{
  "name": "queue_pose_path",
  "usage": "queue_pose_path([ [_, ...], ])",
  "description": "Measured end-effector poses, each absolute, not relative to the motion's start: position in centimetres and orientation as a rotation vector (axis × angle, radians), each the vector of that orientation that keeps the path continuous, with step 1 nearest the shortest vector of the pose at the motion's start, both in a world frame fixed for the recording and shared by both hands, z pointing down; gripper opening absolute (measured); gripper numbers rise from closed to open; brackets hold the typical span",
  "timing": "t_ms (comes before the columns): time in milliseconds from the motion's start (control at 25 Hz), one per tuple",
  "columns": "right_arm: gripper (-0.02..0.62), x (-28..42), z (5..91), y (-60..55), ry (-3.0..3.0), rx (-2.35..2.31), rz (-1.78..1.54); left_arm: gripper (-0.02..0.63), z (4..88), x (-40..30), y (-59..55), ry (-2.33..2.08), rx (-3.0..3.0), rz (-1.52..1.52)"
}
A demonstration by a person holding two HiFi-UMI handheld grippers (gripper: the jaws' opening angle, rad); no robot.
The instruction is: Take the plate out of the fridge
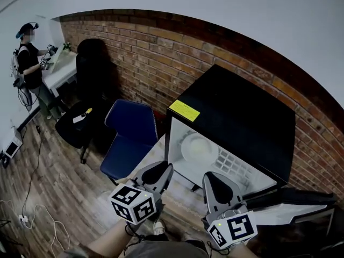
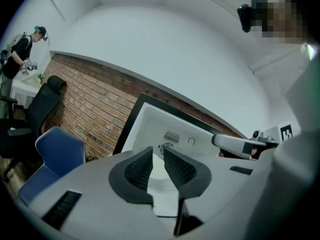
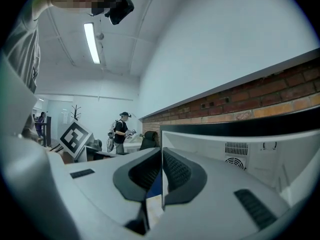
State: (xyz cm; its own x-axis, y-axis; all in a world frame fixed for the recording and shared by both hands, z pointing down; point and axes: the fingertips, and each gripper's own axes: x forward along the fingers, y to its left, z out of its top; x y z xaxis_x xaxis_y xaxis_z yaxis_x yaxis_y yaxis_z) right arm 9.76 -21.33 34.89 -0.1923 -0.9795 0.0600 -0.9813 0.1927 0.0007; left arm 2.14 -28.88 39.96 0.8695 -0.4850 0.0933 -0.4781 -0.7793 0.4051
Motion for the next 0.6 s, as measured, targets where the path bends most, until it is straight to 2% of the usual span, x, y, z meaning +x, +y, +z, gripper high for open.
queue_pose_path([
  [80, 0.032, 9.5, 35.1, -21.6, -2.375, 1.970, 0.057, 0.111, 40.8, 2.5, -29.3, -0.658, 2.571, -0.030],
  [600, 0.032, 9.9, 35.5, -23.1, -2.360, 1.905, 0.053, 0.152, 45.1, 4.5, -31.4, -0.540, 2.187, -0.123],
])
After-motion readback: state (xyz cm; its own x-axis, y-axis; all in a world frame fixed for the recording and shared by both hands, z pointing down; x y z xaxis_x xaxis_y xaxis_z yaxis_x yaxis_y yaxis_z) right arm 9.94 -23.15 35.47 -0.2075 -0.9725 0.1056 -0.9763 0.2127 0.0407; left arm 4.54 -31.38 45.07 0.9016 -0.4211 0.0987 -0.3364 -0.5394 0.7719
